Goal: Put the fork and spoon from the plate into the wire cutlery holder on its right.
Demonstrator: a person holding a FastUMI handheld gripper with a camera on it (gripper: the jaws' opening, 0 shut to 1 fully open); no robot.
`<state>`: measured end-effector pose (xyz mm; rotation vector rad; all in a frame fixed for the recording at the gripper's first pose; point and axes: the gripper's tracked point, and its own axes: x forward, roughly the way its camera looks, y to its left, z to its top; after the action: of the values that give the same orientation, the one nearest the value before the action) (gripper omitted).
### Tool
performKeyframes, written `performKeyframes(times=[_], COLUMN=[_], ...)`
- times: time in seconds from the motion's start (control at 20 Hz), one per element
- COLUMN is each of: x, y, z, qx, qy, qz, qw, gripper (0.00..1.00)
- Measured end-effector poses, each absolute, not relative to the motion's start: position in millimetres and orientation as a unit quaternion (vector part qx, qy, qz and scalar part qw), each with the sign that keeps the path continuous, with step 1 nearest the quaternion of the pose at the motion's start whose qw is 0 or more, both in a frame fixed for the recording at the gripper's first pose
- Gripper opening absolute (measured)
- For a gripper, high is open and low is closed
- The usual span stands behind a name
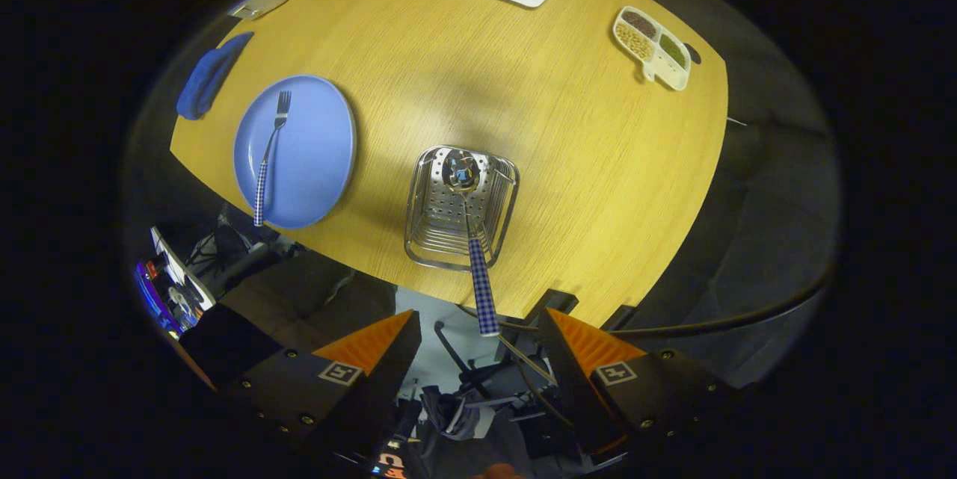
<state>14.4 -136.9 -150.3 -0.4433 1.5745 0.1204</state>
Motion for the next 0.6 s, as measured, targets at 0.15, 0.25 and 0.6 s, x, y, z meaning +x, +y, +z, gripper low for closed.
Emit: performKeyframes(times=[0.15, 0.25, 0.6], x=[-6.1, -23.3, -51.1], y=[-135.5, -129.9, -67.6], z=[-146.9, -147.4, -170.6], qx=[-0.168, -0.155, -0.129], qy=[0.677, 0.666, 0.625], qz=[0.035, 0.031, 0.048], qw=[0.716, 0.729, 0.768], gripper=[0.97, 0.97, 0.97])
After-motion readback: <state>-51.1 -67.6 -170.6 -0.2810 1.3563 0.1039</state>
